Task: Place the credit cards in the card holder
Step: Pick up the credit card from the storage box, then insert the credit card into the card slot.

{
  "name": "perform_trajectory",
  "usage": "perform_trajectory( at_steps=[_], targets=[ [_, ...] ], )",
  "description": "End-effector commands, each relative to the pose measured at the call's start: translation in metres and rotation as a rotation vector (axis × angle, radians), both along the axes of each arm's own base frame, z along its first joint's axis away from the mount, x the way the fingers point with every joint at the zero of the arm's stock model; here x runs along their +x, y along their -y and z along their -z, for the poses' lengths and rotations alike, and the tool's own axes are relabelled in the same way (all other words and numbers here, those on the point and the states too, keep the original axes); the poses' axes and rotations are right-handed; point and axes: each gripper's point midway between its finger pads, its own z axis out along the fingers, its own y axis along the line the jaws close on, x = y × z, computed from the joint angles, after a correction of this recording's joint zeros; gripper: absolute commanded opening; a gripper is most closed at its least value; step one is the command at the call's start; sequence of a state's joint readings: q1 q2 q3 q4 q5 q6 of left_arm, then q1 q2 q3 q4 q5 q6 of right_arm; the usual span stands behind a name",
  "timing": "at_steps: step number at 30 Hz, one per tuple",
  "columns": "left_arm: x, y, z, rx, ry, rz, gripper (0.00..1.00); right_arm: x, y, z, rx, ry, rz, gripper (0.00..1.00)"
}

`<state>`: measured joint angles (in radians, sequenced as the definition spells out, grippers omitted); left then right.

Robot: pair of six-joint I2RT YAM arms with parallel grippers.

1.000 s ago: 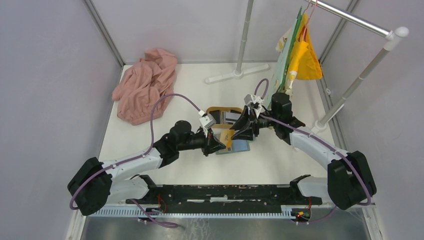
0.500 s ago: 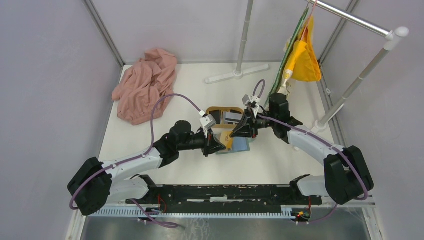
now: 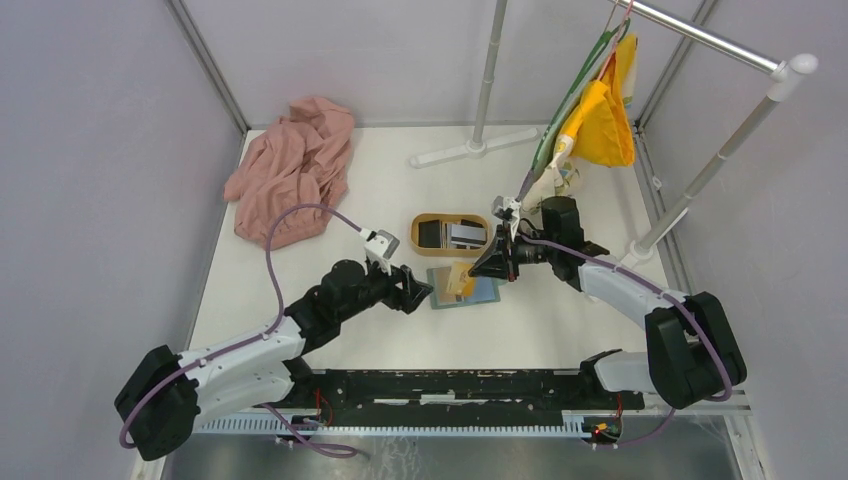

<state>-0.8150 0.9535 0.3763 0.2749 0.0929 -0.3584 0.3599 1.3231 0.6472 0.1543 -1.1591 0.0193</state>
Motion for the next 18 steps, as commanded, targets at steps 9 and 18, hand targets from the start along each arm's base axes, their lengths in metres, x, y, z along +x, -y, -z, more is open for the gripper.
perform_trajectory(
  at_steps=[9,18],
  targets=[
    [0.016,-0.011,0.054,-0.055,-0.231,-0.254,0.69,0.039,0.036,0.051,-0.154,-0.184,0.302,0.0],
    [0.028,0.003,0.077,-0.02,-0.332,-0.298,0.65,0.054,0.05,0.081,-0.221,-0.324,0.429,0.0]
  ],
)
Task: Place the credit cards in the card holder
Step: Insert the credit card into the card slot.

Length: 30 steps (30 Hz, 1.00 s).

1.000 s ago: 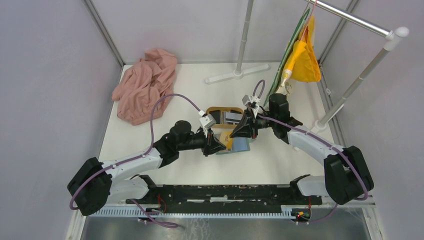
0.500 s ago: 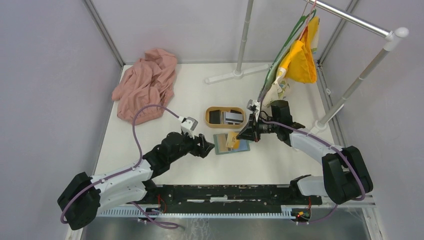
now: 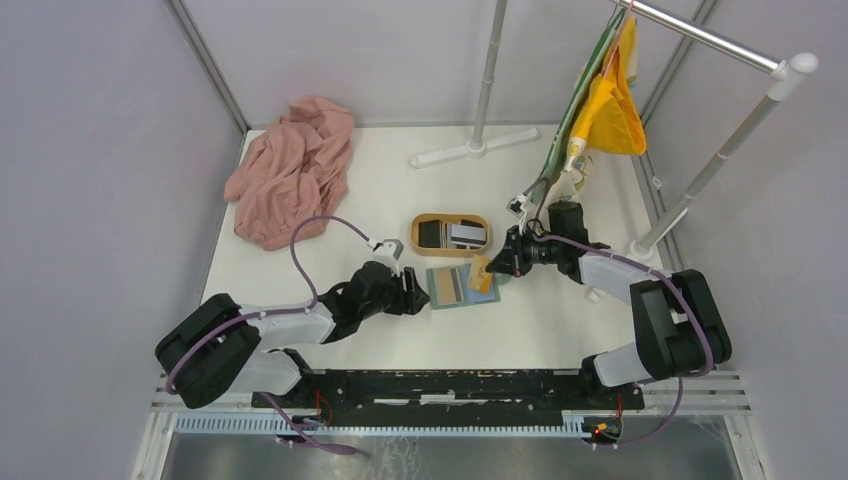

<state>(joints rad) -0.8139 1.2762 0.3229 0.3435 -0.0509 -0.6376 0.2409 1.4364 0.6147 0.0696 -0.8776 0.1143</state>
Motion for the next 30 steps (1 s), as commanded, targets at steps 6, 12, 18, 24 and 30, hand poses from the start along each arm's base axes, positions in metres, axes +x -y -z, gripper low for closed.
perform_trajectory(
  at_steps=[6,12,18,24,30],
  targets=[
    [0.033,0.021,-0.018,-0.036,0.013,-0.09,0.66,0.0,-0.008,0.011,0.075,-0.165,0.01,0.0],
    [0.042,0.016,-0.002,0.061,-0.012,-0.118,0.67,0.001,-0.007,0.008,0.086,-0.155,0.015,0.0],
    [0.047,0.018,0.006,0.116,-0.016,-0.106,0.64,0.005,-0.003,0.003,0.103,-0.145,0.027,0.0],
    [0.048,0.022,0.009,0.129,-0.021,-0.078,0.62,0.002,-0.004,-0.001,0.157,-0.168,0.027,0.0],
    [0.046,0.031,0.01,0.118,-0.03,-0.034,0.61,-0.002,-0.008,0.009,0.177,-0.232,0.019,0.0]
  ],
)
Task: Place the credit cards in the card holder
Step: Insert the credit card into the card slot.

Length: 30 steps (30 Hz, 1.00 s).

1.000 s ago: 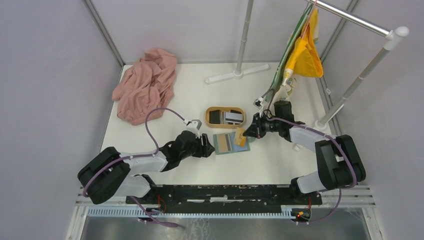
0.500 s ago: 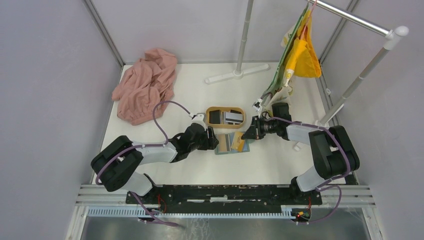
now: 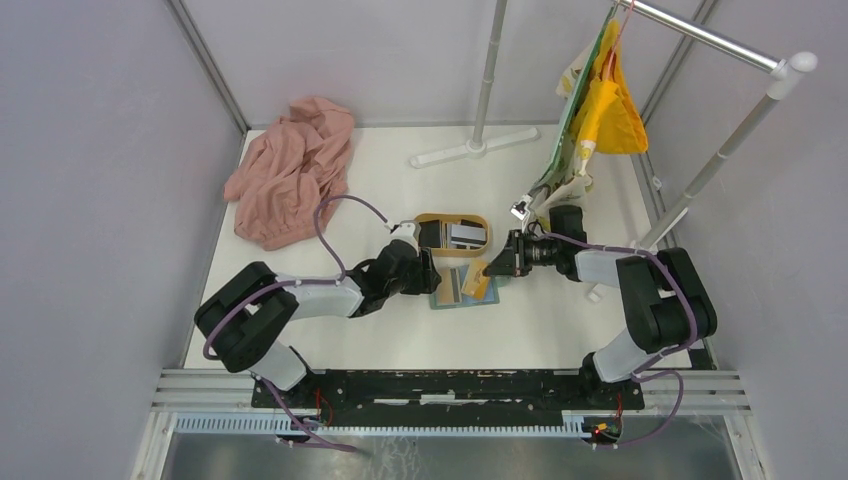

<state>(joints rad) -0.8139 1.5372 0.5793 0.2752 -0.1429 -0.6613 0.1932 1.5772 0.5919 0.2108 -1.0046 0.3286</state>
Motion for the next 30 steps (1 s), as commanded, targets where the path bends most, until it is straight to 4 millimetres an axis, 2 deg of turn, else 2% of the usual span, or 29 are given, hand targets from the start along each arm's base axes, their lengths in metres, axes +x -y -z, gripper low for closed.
perform_trajectory(
  at_steps=[1,7,11,22,30],
  targets=[
    [-0.003,0.002,0.008,0.04,-0.015,0.058,0.61,0.0,-0.005,-0.002,0.045,-0.008,-0.02,0.0],
    [-0.005,0.007,0.012,0.04,-0.029,0.084,0.59,0.0,-0.002,0.014,0.001,-0.039,-0.001,0.0],
    [-0.007,0.01,0.014,0.034,-0.035,0.102,0.57,0.0,-0.001,0.018,-0.009,-0.046,0.003,0.0],
    [-0.014,0.024,0.016,-0.004,-0.051,0.184,0.42,0.0,0.007,0.039,-0.122,-0.059,0.044,0.0],
    [-0.013,0.028,0.018,-0.003,-0.052,0.203,0.41,-0.003,0.009,0.043,-0.17,-0.047,0.034,0.0]
  ],
)
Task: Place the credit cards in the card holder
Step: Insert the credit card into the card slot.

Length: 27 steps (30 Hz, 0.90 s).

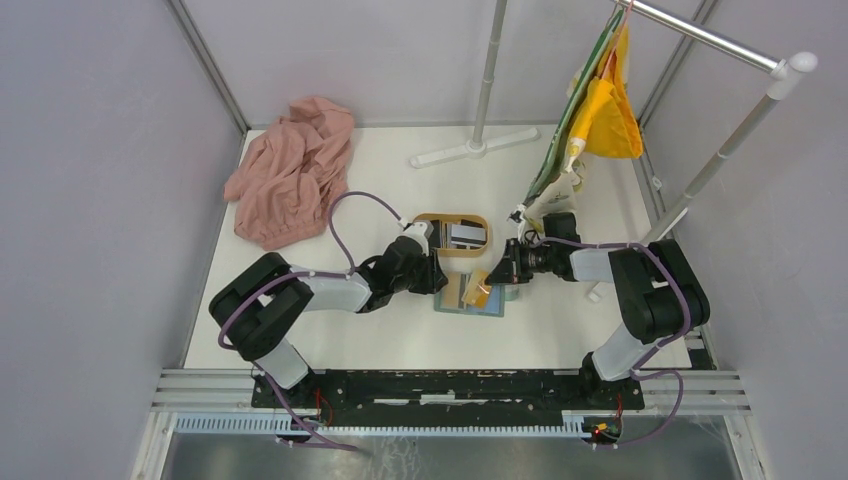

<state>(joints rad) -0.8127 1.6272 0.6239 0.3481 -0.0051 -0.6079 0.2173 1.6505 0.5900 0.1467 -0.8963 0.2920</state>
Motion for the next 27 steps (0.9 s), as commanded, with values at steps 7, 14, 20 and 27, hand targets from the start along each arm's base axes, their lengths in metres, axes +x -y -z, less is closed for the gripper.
perform_trajectory(
  at_steps=[7,14,20,27],
  targets=[
    [-0.009,0.007,0.01,0.025,-0.025,0.099,0.41,-0.001,-0.003,0.004,-0.056,0.032,-0.029,0.0],
    [-0.009,0.008,0.009,0.022,-0.024,0.103,0.41,-0.011,-0.006,0.011,-0.072,-0.031,-0.028,0.0],
    [-0.01,0.01,0.007,0.016,-0.021,0.113,0.41,-0.02,-0.004,0.018,-0.069,-0.09,0.002,0.0],
    [-0.01,0.014,0.005,0.008,-0.021,0.131,0.41,-0.025,-0.004,0.026,-0.07,-0.174,0.035,0.0]
  ],
)
